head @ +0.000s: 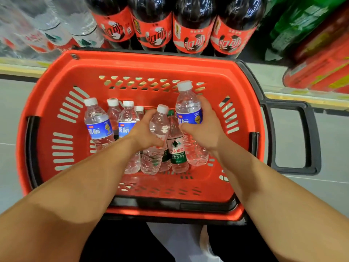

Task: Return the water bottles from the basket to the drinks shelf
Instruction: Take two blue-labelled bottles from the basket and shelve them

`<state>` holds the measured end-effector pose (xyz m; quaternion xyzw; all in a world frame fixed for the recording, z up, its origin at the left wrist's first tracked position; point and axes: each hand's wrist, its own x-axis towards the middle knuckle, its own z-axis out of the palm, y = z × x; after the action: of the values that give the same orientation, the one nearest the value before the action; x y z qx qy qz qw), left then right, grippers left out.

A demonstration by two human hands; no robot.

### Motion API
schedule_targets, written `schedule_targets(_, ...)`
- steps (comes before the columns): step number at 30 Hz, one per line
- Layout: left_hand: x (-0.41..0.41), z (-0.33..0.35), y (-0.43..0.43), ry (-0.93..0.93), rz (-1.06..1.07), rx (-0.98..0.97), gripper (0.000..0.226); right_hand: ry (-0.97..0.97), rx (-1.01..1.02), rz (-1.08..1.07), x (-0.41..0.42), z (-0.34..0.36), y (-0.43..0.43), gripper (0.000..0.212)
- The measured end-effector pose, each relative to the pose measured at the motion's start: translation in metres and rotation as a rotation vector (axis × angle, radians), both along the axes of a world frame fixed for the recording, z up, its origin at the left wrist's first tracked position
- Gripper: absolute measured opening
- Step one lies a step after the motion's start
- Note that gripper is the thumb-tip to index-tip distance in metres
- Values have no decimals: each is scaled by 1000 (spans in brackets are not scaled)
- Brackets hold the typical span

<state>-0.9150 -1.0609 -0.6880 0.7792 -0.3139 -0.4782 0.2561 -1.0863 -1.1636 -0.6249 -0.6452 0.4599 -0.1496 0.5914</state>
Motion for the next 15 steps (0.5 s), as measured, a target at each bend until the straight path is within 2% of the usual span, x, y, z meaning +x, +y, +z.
schedule_targets(6,1,58,11,-7,274,-100,112,-81,183,-27,3,44,-6,83)
schedule_targets(8,6,102,16,38,351,-137,110,-84,221,4,9,76,-9,75)
schedule_targets(11,15,181,32,108,436,-204,94,-113,256,77,23,142,-5,64)
schedule_targets(15,25,300,66,105,553,-280,100,-132,355,123,46,250,19,51)
